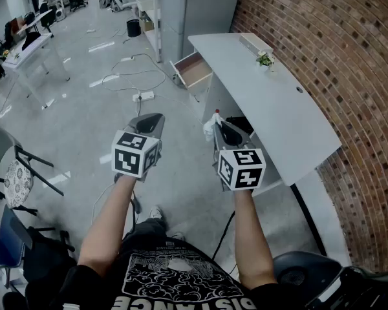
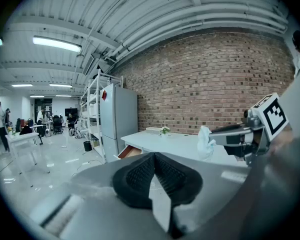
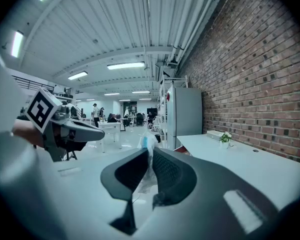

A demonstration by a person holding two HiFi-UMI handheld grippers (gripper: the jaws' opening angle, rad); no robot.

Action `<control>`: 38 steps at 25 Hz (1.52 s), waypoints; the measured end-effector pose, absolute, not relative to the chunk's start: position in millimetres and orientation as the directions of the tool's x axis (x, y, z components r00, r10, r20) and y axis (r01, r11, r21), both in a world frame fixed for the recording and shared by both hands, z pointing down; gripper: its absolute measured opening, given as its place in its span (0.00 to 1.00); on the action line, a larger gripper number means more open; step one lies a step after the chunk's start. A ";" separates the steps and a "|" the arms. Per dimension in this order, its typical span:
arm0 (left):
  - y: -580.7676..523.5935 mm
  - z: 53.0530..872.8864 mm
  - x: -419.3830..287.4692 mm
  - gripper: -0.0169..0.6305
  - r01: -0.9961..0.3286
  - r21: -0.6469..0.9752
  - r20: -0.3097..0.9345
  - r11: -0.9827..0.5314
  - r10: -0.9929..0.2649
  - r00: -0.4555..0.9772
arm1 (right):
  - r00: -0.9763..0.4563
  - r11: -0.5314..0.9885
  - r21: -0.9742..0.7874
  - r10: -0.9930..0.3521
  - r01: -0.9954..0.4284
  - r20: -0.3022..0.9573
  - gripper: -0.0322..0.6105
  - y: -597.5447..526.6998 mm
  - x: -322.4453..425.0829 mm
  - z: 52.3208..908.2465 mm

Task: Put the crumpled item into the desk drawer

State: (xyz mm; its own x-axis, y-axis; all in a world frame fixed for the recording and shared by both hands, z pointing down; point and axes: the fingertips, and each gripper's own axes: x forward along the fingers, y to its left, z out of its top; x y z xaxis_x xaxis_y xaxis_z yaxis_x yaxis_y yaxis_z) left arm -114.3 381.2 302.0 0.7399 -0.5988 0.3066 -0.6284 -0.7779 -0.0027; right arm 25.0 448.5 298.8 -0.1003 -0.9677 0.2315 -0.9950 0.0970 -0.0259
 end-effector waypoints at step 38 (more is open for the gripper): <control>112.8 341.4 -62.7 0.03 -0.551 0.072 0.363 -0.831 -0.493 0.791 | -0.034 0.016 -0.056 -0.943 -0.998 0.332 0.11 186.0 66.4 330.8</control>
State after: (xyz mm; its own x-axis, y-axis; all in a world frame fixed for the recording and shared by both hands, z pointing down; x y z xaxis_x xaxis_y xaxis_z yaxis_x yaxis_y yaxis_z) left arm -62.7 112.8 341.4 0.7907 -0.4928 0.3631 -0.5511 -0.8314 0.0717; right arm 66.4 186.0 330.8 -0.0342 -0.9427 0.3318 -0.9983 0.0163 -0.0565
